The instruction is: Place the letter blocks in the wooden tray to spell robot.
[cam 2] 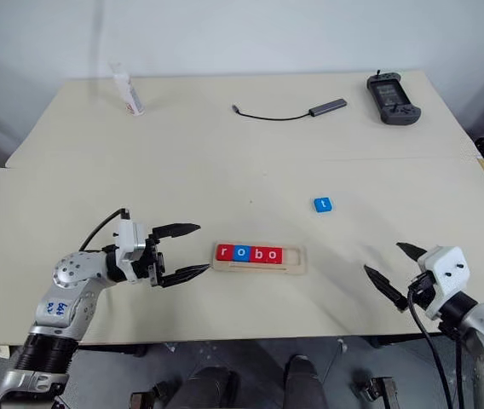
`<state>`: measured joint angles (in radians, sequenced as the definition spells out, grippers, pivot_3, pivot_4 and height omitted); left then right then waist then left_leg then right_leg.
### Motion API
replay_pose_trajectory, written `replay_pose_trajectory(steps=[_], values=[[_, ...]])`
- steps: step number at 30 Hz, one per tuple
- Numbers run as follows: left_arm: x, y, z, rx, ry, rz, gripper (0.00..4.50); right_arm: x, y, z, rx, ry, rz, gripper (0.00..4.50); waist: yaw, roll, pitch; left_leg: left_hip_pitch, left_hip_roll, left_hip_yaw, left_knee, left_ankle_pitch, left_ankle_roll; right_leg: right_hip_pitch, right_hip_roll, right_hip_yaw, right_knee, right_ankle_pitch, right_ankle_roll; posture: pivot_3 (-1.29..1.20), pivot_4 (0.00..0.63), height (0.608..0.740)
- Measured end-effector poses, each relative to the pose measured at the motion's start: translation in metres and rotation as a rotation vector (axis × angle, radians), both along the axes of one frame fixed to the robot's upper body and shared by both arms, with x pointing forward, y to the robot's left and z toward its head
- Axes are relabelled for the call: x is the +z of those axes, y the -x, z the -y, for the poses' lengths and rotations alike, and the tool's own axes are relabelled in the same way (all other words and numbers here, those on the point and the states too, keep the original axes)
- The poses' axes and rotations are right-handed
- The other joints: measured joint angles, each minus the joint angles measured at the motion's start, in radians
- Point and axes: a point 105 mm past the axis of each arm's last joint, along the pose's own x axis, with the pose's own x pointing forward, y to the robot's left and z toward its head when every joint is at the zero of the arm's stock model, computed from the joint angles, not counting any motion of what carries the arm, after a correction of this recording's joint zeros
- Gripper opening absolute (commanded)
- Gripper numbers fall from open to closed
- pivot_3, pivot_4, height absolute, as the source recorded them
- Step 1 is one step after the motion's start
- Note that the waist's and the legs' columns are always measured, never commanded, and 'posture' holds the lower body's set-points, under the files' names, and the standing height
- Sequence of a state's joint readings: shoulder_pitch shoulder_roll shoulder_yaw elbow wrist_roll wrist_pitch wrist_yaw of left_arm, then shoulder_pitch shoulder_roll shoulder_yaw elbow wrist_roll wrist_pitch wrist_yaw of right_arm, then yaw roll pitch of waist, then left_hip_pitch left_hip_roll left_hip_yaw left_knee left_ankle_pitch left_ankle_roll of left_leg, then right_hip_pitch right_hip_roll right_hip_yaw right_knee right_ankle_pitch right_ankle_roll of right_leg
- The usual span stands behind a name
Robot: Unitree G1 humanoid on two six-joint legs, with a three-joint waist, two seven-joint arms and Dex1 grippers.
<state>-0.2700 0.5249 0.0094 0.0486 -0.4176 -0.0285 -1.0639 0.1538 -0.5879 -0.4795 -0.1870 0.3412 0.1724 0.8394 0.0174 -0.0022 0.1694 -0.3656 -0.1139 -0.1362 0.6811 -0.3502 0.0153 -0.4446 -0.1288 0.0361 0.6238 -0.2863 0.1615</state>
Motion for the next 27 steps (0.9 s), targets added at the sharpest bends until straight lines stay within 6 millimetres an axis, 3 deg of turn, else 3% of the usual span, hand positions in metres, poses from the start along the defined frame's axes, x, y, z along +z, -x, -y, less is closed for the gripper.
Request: replay_pose_trajectory(steps=[2, 8, 15, 17, 23, 27], values=[[0.000, 0.000, 0.000, 0.002, -0.002, 0.000, 4.50, 0.010, -0.009, -0.004, 0.005, -0.018, 0.038, 4.46, -0.005, 0.000, 0.000, 0.000, 0.000, 0.000, 0.000, 0.000, 0.000, 0.000, 0.000, 0.000, 0.000, 0.000, 0.000, 0.00, 0.150, 0.740], [-0.001, 0.001, -0.002, 0.020, 0.020, -0.042, 4.50, 0.042, -0.057, -0.042, 0.106, -0.041, 0.021, 4.46, -0.018, 0.000, 0.000, 0.000, 0.001, 0.000, 0.000, 0.000, 0.000, 0.000, 0.000, 0.000, 0.001, 0.000, 0.000, 0.00, 0.150, 0.740], [-0.001, 0.001, 0.000, 0.047, 0.031, -0.039, 4.50, 0.050, -0.118, -0.069, 0.033, -0.088, -0.133, 4.46, -0.020, 0.000, 0.000, -0.002, 0.000, -0.001, 0.001, 0.000, 0.000, -0.001, -0.001, -0.001, 0.000, 0.000, -0.001, 0.00, 0.150, 0.740], [-0.001, 0.005, 0.002, 0.044, 0.029, -0.031, 4.50, 0.048, -0.137, -0.079, -0.015, -0.100, -0.170, 4.46, -0.023, 0.000, 0.000, -0.002, 0.001, -0.001, 0.000, 0.000, 0.000, -0.002, 0.000, -0.001, 0.001, 0.000, -0.001, 0.00, 0.150, 0.740], [-0.001, 0.010, 0.002, 0.053, 0.030, -0.025, 4.50, 0.018, -0.151, -0.089, -0.085, -0.071, -0.277, 4.46, -0.019, 0.000, 0.000, -0.004, -0.002, -0.003, 0.000, 0.000, 0.001, -0.002, -0.002, -0.004, 0.002, 0.000, -0.001, 0.00, 0.150, 0.740], [0.000, 0.010, 0.002, 0.062, 0.031, -0.021, 4.50, 0.018, -0.154, -0.088, -0.132, -0.046, -0.272, 3.53, -0.022, 0.000, 0.000, -0.003, -0.002, -0.003, 0.000, 0.000, 0.001, -0.001, -0.002, -0.004, 0.002, 0.000, -0.001, 0.00, 0.150, 0.740]])
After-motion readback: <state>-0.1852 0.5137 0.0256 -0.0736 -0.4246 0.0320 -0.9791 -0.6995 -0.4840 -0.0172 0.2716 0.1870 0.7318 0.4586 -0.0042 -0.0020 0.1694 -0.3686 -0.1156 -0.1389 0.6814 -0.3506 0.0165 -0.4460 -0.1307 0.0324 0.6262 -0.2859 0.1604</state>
